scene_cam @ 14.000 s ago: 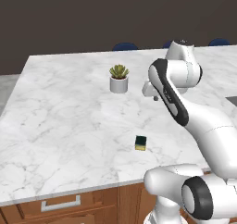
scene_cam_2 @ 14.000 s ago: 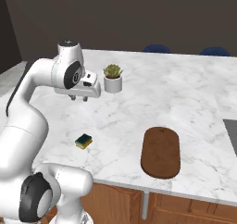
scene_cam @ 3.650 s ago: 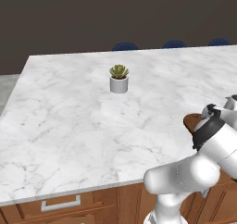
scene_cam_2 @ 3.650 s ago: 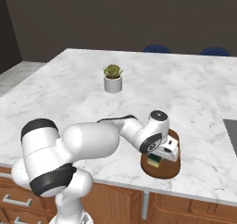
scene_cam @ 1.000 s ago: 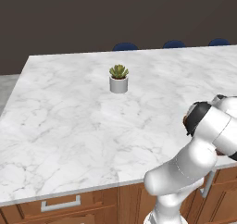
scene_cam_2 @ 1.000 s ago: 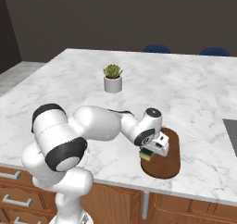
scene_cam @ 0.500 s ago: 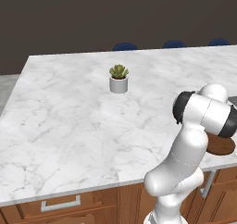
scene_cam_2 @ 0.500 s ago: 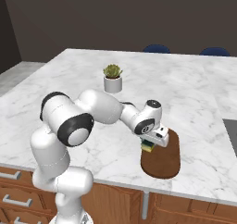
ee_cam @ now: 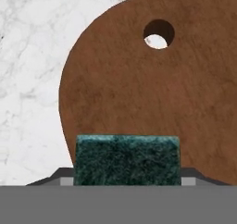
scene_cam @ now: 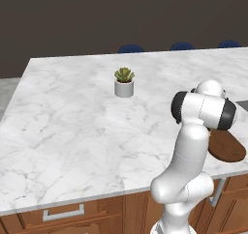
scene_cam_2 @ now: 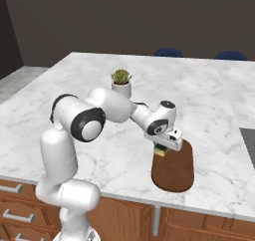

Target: Pick up the sponge from the counter and clean the cutting board by briefly scrubbing or pressing down on the cutting board. Once finished, release the sponge.

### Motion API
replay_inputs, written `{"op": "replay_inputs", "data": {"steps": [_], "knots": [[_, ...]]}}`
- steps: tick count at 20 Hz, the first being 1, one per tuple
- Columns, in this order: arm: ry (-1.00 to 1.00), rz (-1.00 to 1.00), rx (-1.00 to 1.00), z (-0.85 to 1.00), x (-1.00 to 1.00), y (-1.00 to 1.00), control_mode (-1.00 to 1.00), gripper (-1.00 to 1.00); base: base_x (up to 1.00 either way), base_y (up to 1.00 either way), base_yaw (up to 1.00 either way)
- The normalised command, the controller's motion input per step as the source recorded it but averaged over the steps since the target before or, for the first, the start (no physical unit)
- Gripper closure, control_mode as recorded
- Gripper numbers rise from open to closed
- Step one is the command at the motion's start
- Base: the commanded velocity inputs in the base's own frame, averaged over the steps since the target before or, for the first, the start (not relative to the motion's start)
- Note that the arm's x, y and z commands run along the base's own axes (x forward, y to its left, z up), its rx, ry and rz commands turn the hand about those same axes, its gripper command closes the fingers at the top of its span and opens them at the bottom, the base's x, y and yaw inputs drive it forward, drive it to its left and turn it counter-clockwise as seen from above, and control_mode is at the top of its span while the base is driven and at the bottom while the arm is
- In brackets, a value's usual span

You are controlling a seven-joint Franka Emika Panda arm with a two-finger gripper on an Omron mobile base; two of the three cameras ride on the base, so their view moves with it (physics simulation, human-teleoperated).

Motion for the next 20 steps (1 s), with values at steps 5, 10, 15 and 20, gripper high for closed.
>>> {"op": "replay_inputs", "data": {"steps": [5, 10, 15, 20], "knots": [[0.04, 0.0, 0.02, -0.15, 0.3, -0.1, -1.0, 1.0, 0.0, 0.0, 0.0], [0.03, 0.0, 0.0, -0.18, 0.23, -0.25, -1.0, 1.0, 0.0, 0.0, 0.0], [0.03, 0.0, 0.0, -0.22, 0.04, -0.5, -1.0, 1.0, 0.0, 0.0, 0.0], [0.02, 0.0, 0.0, -0.19, 0.0, -0.65, -1.0, 1.0, 0.0, 0.0, 0.0]]}}
